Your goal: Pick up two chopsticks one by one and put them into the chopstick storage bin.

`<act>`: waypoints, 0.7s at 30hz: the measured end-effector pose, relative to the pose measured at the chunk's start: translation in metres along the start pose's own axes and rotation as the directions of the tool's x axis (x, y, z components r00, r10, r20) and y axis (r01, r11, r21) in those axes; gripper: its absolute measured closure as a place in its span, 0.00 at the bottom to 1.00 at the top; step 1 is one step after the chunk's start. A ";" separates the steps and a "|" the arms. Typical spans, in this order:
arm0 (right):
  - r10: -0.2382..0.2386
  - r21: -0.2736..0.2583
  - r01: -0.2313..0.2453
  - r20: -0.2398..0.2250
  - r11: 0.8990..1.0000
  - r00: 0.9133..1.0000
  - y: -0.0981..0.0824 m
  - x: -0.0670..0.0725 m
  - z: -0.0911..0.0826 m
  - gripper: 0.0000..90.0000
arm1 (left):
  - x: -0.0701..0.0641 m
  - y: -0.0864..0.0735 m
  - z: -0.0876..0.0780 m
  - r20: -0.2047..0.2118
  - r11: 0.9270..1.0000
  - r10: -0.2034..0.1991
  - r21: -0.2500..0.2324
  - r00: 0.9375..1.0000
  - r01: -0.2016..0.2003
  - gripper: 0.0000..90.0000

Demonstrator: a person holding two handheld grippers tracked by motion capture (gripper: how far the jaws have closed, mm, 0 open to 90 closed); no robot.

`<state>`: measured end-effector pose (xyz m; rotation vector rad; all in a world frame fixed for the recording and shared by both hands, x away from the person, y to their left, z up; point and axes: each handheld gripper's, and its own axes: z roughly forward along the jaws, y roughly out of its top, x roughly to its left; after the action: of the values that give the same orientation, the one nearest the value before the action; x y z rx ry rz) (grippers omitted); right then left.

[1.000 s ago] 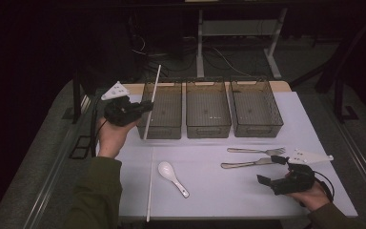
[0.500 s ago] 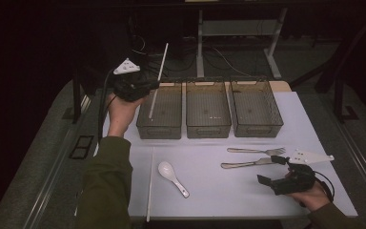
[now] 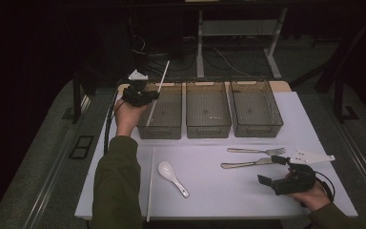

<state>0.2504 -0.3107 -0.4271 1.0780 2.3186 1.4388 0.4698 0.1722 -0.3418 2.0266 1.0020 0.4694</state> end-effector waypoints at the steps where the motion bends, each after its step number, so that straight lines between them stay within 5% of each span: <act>1: 0.001 0.000 -0.001 0.000 1.000 1.000 0.000 0.000 0.000 0.04 | 0.001 -0.003 0.002 0.000 1.000 -0.003 0.015 1.000 0.003 0.94; 11: 0.001 0.000 -0.001 0.000 1.000 1.000 0.000 0.000 0.000 0.04 | 0.009 -0.026 0.017 -0.006 0.996 -0.070 0.058 0.998 0.070 0.94; 21: 0.002 -0.002 -0.002 -0.011 1.000 1.000 0.000 -0.001 0.000 0.04 | 0.006 -0.030 0.037 -0.031 0.992 -0.064 0.111 0.997 0.067 0.93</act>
<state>0.2507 -0.3113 -0.4270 1.0753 2.3230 1.4513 0.4819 0.1687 -0.3884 2.0840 1.1300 0.4151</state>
